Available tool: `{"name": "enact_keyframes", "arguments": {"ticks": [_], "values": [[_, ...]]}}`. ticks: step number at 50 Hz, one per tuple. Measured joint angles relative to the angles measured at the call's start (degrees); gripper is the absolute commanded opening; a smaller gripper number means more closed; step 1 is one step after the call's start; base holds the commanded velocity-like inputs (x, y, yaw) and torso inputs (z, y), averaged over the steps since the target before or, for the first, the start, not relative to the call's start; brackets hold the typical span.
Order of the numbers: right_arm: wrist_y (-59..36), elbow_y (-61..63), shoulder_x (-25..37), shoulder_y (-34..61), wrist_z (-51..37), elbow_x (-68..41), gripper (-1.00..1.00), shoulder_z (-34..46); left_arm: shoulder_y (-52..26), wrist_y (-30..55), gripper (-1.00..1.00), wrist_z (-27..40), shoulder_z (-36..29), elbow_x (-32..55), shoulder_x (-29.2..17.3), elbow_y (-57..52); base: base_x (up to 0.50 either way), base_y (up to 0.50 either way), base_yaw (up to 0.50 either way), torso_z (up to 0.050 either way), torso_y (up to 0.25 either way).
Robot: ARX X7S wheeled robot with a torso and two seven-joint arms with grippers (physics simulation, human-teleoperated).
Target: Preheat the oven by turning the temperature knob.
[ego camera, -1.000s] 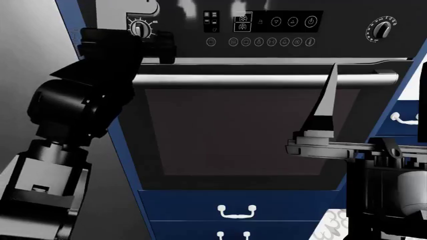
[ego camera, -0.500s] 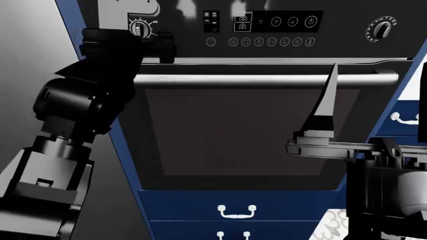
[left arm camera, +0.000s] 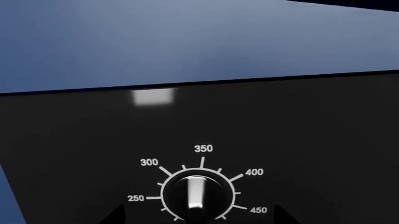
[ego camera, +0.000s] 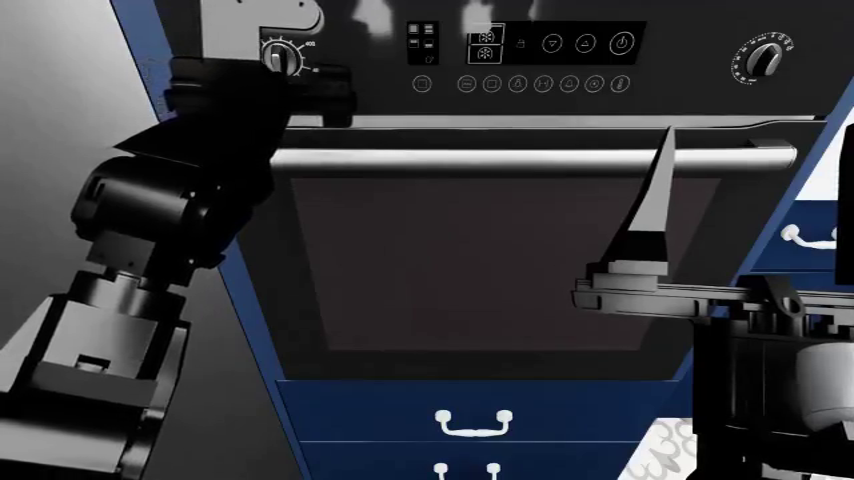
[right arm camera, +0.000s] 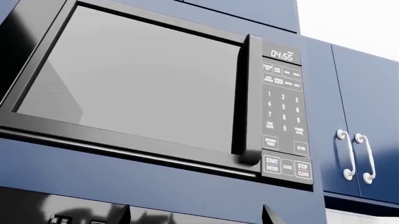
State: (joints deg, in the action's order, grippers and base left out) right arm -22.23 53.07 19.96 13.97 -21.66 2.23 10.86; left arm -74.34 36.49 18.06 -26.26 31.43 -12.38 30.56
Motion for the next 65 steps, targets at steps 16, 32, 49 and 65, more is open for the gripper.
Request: {"name": "enact_keyframes", "arguments": {"ticks": [16,32,49,65], "values": [[-0.1,0.0,0.2,0.0,-0.2,-0.2,1.00,0.1,-0.1,-0.8,1.00,-0.6,-0.3,0.1,0.3,1.1,0.00,0.00,0.00,0.000,0.000],[-0.2,0.0,0.5,0.1,-0.4,-0.3,1.00,0.2,-0.8,-2.7,1.00,-1.0,-0.9,0.7,0.6,3.7,0.00,0.00,0.00,0.000,0.000],[-0.8,0.2,0.7,0.2,-0.5,-0.6,1.00,0.4,-0.3,-2.9,-1.00,-0.7,-1.2,-0.6,0.0,2.6,0.00,0.00,0.00,0.000,0.000],[-1.2,0.3,0.9,0.3,-0.6,-0.9,1.00,0.5,0.0,-3.1,-1.00,-0.8,-1.8,-2.0,-0.2,2.2,0.00,0.00,0.00,0.000,0.000]]}}
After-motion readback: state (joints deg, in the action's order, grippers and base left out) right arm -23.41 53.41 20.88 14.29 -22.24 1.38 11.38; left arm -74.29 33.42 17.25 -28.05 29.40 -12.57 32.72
